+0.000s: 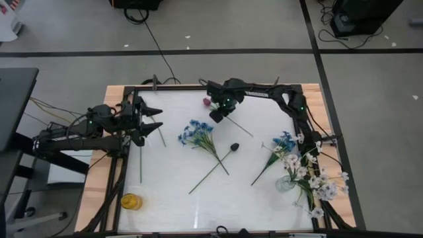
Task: Sort flowers into vase by color
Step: Put the right red tulip into the transparent vase
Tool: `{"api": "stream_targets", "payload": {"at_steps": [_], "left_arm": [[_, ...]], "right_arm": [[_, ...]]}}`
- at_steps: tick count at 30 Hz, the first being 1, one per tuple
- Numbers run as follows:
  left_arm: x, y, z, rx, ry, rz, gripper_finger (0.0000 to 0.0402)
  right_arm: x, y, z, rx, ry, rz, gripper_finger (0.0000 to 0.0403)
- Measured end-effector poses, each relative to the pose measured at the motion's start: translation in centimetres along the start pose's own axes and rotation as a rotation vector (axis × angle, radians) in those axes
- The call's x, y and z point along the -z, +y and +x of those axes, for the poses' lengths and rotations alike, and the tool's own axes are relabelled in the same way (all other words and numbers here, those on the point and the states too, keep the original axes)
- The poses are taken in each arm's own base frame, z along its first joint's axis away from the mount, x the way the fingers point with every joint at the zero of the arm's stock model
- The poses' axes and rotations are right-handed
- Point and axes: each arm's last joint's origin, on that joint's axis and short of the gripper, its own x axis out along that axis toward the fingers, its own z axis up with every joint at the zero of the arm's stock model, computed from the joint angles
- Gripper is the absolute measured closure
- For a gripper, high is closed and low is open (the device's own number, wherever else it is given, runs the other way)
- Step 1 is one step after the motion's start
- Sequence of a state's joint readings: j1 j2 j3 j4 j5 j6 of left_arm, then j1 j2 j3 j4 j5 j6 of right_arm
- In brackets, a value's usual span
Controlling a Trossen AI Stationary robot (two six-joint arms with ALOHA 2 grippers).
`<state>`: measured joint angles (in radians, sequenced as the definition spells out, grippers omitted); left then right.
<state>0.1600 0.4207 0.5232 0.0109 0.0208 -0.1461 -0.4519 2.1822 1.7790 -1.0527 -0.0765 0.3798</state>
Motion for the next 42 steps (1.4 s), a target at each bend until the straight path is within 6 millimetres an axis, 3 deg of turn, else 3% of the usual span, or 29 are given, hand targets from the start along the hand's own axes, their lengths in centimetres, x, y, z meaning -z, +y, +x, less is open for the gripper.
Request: {"api": "stream_targets", "payload": {"at_steps": [4,9,12,17,24,35,42], "left_arm": [[0.0,0.0,0.0,0.000,0.000,0.000,0.0141],[0.0,0.0,0.0,0.000,0.000,0.000,0.0141],[0.0,0.0,0.0,0.000,0.000,0.000,0.0141],[0.0,0.0,0.0,0.000,0.000,0.000,0.0141],[0.0,0.0,0.0,0.000,0.000,0.000,0.0141],[0.0,0.0,0.0,0.000,0.000,0.000,0.0141],[0.0,0.0,0.0,0.000,-0.001,0.000,0.0141]], "right_arm": [[-0.1,0.1,-2.2,-0.058,-0.070,-0.022,0.0321],[-0.4,-0.4,-1.8,-0.050,-0.073,-0.052,0.0252],[-1.1,0.1,-1.9,-0.047,-0.161,-0.139,0.0231],[-2.3,1.2,-2.2,-0.076,-0.325,-0.172,0.0249],[-3.4,0.2,-2.6,-0.071,-0.405,-0.126,0.0293],[-2.4,-0.8,-2.1,-0.093,-0.250,-0.063,0.0297],[-0.7,-0.4,-0.1,-0.086,-0.143,-0.043,0.0298]]}}
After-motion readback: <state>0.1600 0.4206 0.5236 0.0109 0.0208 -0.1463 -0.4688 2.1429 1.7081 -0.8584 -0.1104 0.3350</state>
